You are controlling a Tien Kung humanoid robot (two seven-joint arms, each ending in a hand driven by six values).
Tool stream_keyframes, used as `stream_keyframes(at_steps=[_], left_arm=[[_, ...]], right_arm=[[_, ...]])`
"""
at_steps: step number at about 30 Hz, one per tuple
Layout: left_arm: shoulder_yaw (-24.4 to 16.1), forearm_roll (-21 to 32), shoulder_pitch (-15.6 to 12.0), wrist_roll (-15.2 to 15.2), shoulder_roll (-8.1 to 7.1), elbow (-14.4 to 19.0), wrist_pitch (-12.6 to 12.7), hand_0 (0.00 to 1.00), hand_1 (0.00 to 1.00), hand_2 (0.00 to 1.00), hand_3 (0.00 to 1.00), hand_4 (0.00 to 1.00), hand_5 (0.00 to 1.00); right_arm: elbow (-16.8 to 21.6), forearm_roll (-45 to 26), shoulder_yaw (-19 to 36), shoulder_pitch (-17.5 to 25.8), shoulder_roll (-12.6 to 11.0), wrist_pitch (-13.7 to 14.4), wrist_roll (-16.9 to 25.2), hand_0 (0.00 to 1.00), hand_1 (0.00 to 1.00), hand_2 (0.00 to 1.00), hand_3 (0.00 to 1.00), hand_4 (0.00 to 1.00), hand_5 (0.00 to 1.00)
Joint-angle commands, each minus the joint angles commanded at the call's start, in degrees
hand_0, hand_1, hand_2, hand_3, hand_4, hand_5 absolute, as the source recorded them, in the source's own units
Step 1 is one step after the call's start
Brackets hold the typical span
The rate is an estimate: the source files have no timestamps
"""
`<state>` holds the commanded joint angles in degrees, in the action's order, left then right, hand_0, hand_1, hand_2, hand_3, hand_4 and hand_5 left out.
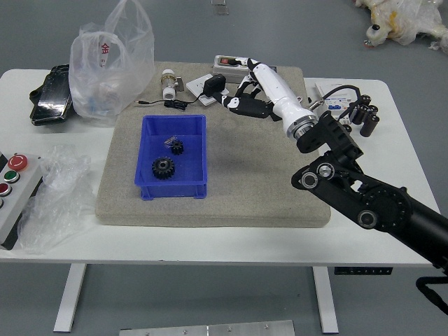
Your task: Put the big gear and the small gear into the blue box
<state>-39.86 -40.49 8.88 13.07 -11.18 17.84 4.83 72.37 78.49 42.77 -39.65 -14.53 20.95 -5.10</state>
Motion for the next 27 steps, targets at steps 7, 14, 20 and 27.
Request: stream_keyframes(at_steps=[7,14,20,27], left_arm=[[3.4,2.9,0.1,-2.3,0.17,-0.5,-0.2,0.662,0.638,0.618,0.719,0.682,0.367],[10.9,9.7,0.3,-7.3,-0.31,-1.1,-0.1,0.662,0.638,0.618,0.717,0.683,0.368],[11.3,9.7,0.2,-7.3,-0.32,-1.2,-0.1,0.662,0.638,0.618,0.714,0.682,0.366],[11.9,10.5,0.2,-7.7,-0.07,-1.2,-0.1,0.661,0.637,0.618,0.712,0.681,0.365]], right_arm=[[4.9,-15.3,12.0,9.8,-3.4,-6.3,11.4,0.675,0.699,0.726,0.743,0.816,0.469],[7.7,-28.3,22.3,21.4,-5.4,-10.2,20.8,0.709,0.705,0.731,0.732,0.829,0.529],[6.7,-37.3,26.7,29.0,-3.7,-12.7,26.5,0.715,0.709,0.725,0.714,0.836,0.598],[6.2,-45.7,27.6,30.5,-2.4,-14.8,28.7,0.720,0.710,0.728,0.722,0.864,0.714]])
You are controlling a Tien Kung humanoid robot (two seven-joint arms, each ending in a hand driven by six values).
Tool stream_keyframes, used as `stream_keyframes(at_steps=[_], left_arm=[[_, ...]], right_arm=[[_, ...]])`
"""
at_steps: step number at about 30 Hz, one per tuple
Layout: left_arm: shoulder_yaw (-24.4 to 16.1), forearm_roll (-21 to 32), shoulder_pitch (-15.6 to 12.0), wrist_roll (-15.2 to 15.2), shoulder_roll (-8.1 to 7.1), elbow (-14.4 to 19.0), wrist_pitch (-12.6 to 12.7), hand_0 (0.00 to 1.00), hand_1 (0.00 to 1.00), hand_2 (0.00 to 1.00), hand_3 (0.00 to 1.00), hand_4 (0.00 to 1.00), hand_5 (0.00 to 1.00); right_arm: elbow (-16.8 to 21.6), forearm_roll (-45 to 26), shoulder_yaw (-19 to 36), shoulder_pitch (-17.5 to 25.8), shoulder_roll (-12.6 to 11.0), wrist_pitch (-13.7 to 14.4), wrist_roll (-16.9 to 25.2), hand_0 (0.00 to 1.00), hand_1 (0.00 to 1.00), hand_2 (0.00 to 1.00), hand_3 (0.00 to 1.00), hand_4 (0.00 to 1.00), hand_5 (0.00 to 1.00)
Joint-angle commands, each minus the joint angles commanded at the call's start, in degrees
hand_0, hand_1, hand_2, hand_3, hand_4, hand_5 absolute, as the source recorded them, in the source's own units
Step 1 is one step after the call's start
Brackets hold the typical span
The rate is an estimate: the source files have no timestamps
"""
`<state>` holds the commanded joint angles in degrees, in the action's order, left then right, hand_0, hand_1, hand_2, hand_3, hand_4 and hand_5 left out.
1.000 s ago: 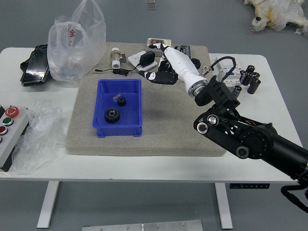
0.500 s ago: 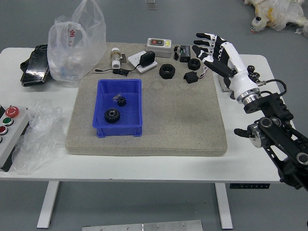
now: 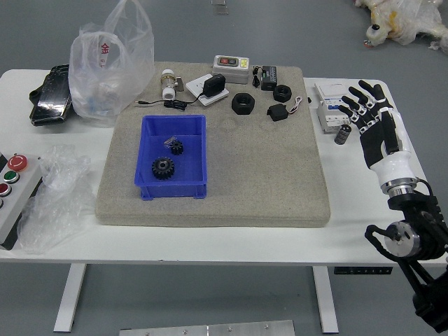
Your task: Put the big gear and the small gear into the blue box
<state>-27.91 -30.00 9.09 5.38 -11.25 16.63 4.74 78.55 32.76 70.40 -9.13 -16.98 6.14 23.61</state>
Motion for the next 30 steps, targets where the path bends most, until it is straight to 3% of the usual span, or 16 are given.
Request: stream_keyframes(at_steps=[13,30], left_arm=[[-0.3,-0.4,0.5,0.1,0.04,0.1,0.0,0.659,0.637,0.616,0.707,0.680,0.365],[-0.5,-0.9,0.9,0.2,0.40,0.1,-0.1,0.658,0.636,0.616,0.705,0.678,0.363]], right_arm=[[-0.8,-1.9,-3.0,-3.3,0.5,-0.2,-0.1,0.713,0.710,0.730,0.719,0.860,0.706],[-1.3,-2.9,-4.3,-3.0,0.1,-0.8,-1.3,0.711,0.703,0.725,0.710,0.855,0.698]])
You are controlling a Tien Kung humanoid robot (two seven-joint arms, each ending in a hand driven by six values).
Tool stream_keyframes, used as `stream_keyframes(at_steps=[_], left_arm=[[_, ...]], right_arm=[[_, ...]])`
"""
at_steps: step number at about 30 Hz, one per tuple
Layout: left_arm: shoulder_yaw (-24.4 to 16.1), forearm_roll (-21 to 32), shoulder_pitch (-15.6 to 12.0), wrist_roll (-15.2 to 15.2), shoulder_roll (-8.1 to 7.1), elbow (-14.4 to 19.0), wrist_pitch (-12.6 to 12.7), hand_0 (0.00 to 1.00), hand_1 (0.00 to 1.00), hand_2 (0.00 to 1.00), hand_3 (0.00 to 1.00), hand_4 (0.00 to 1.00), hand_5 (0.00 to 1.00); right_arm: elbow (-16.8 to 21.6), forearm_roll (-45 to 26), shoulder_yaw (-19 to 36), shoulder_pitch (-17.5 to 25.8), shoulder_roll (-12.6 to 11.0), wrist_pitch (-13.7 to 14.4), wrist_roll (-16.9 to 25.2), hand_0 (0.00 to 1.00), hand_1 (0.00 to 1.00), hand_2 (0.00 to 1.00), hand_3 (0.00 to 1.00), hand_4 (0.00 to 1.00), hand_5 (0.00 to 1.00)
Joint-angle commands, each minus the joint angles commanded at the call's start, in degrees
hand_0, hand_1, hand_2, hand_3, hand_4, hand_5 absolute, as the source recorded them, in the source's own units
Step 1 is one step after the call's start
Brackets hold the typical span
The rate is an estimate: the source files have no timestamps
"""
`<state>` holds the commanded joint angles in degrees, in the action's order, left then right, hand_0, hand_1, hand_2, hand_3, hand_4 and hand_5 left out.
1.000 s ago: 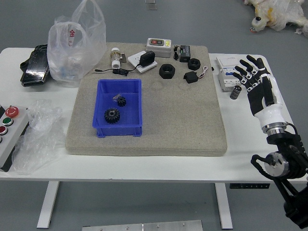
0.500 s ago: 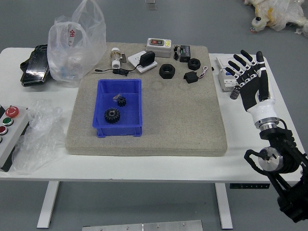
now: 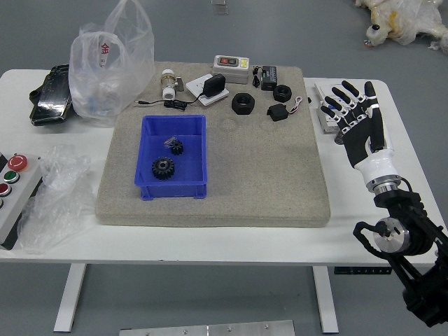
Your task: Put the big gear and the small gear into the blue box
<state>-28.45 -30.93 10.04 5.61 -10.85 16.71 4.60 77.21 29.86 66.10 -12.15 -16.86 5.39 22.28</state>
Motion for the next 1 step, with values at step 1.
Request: stream_keyframes(at_steps=[1], left_arm=[[-0.1,-0.1,0.0,0.1,-0.01,0.0,0.0,0.658,0.636,0.616,0.705,0.678,0.363]], right_arm=[[0.1,0.1,0.1,0.0,0.0,0.0,-0.1,0.711,0.703,0.725,0.710,0.855,0.698]])
